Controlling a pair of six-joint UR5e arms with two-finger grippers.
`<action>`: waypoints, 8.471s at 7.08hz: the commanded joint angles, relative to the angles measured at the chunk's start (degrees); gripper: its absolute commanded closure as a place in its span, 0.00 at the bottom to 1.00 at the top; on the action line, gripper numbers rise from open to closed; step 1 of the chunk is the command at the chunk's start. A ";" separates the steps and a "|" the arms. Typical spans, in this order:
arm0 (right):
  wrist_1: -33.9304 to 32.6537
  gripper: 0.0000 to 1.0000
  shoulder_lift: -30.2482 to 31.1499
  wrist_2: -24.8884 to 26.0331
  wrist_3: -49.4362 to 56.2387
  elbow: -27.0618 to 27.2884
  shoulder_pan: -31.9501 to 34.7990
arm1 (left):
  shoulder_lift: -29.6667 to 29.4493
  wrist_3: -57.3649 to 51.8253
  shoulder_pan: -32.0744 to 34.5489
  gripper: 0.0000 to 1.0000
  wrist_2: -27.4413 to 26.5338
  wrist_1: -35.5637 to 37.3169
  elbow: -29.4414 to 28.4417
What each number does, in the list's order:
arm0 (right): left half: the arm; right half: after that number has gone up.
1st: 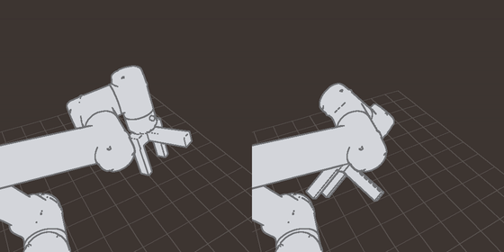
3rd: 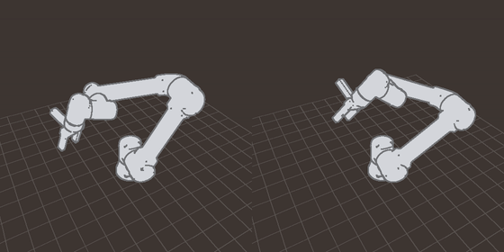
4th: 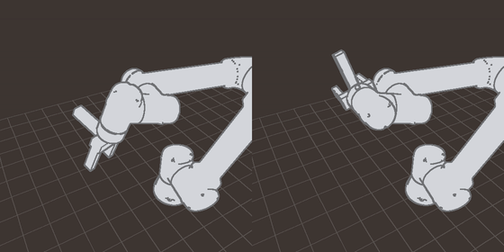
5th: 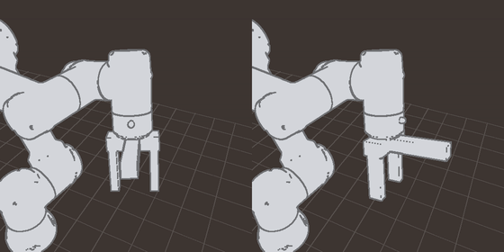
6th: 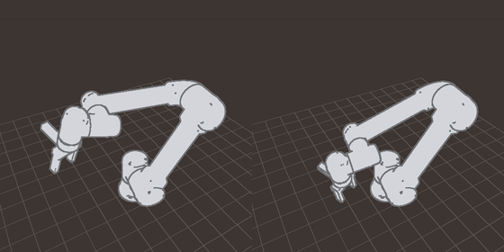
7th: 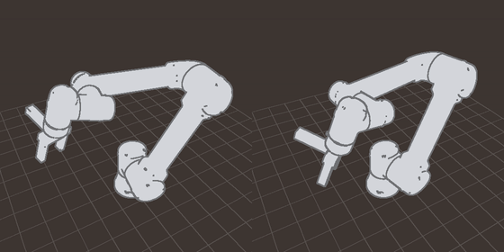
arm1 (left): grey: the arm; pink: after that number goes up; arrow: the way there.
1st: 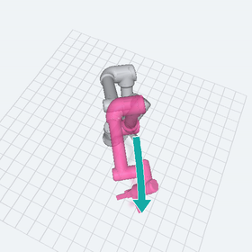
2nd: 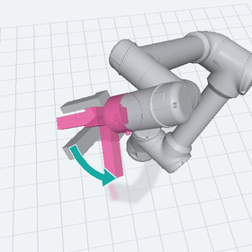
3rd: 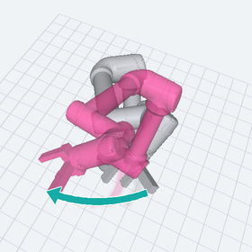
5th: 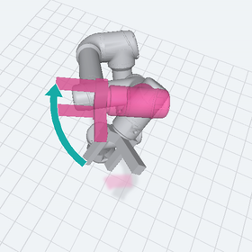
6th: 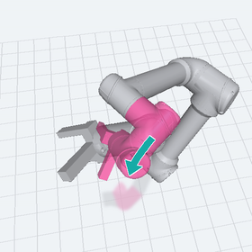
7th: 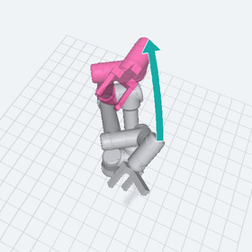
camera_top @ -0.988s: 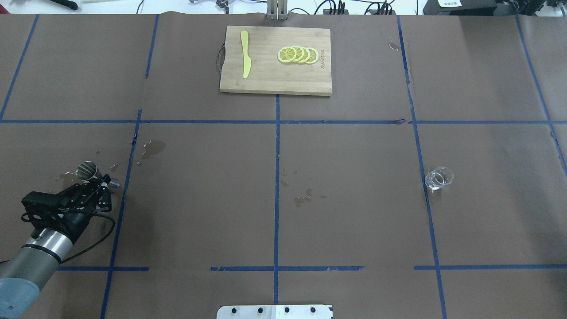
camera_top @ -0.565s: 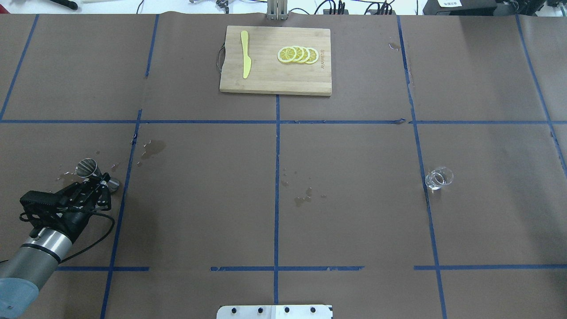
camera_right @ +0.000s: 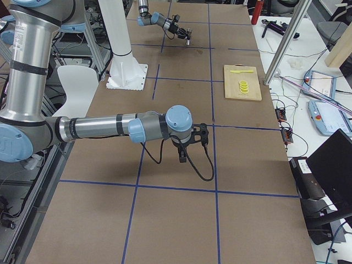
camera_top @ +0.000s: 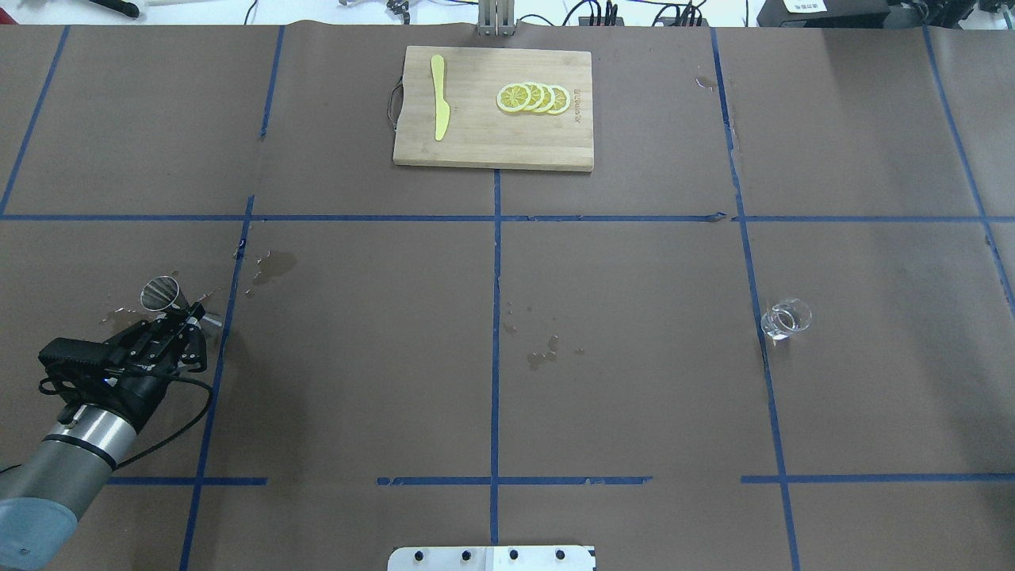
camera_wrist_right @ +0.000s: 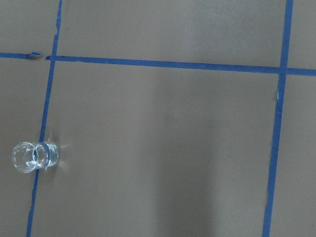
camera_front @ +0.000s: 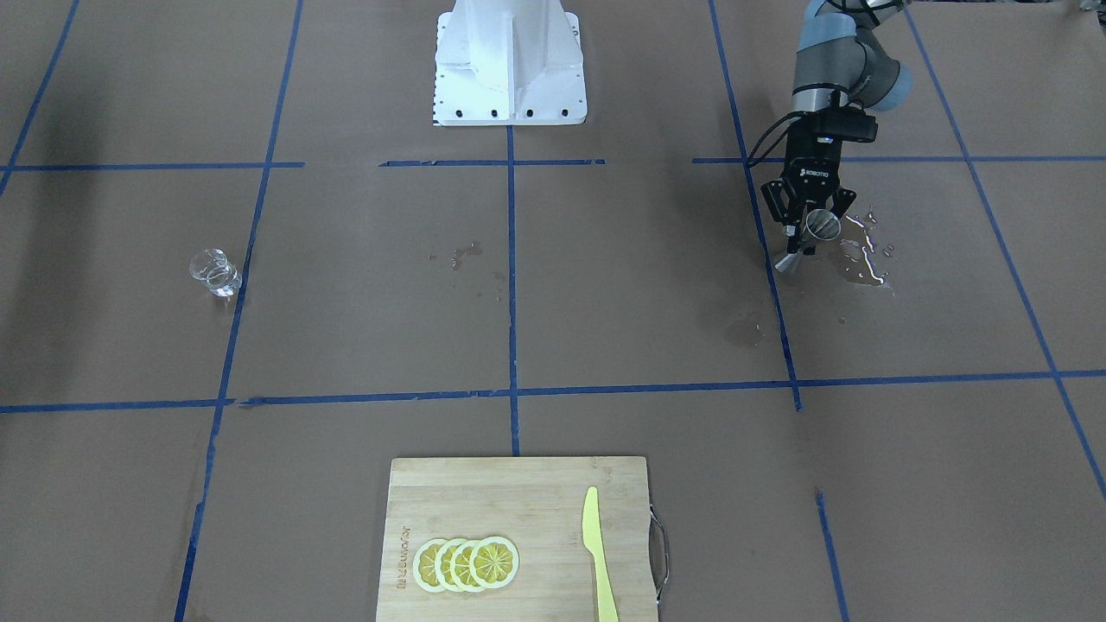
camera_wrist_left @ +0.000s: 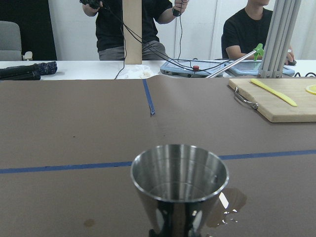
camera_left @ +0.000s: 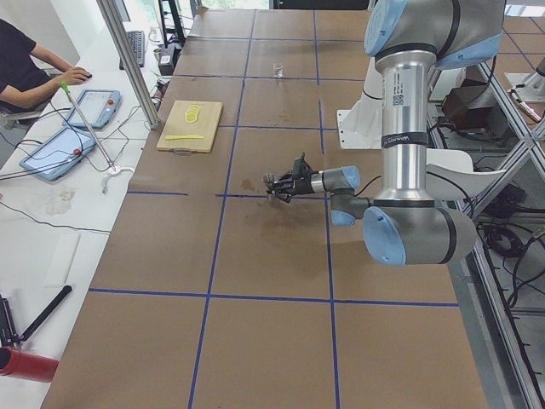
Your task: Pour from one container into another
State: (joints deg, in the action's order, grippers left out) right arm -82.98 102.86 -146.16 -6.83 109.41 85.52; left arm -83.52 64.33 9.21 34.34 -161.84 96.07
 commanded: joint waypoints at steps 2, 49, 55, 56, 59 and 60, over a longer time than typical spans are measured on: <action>5.69 0.00 -0.56 -0.36 -2.89 0.10 -2.35 | -8.14 -3.94 -0.15 1.00 -3.31 0.12 0.51; 42.79 0.79 -7.85 123.22 -78.28 -17.83 -79.63 | -31.00 -17.40 2.92 1.00 6.09 0.82 -11.26; 68.03 1.00 -8.20 119.18 -57.10 -20.47 -79.11 | -31.09 -17.40 2.92 1.00 6.18 0.73 -10.82; 68.65 1.00 -8.21 119.44 -56.28 -19.25 -78.84 | -31.09 -17.49 2.84 1.00 6.18 0.82 -10.82; 68.74 1.00 -8.12 117.43 -42.77 -13.09 -78.84 | -32.22 -23.20 2.22 1.00 6.18 -2.84 -9.60; 68.65 1.00 -8.21 117.24 -42.39 -11.60 -79.19 | -32.40 -23.55 1.44 1.00 5.66 -2.87 -10.20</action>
State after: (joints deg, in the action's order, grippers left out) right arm -14.33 94.74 -28.41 -51.45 95.98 6.59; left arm -115.42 41.55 11.36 40.40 -163.63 85.96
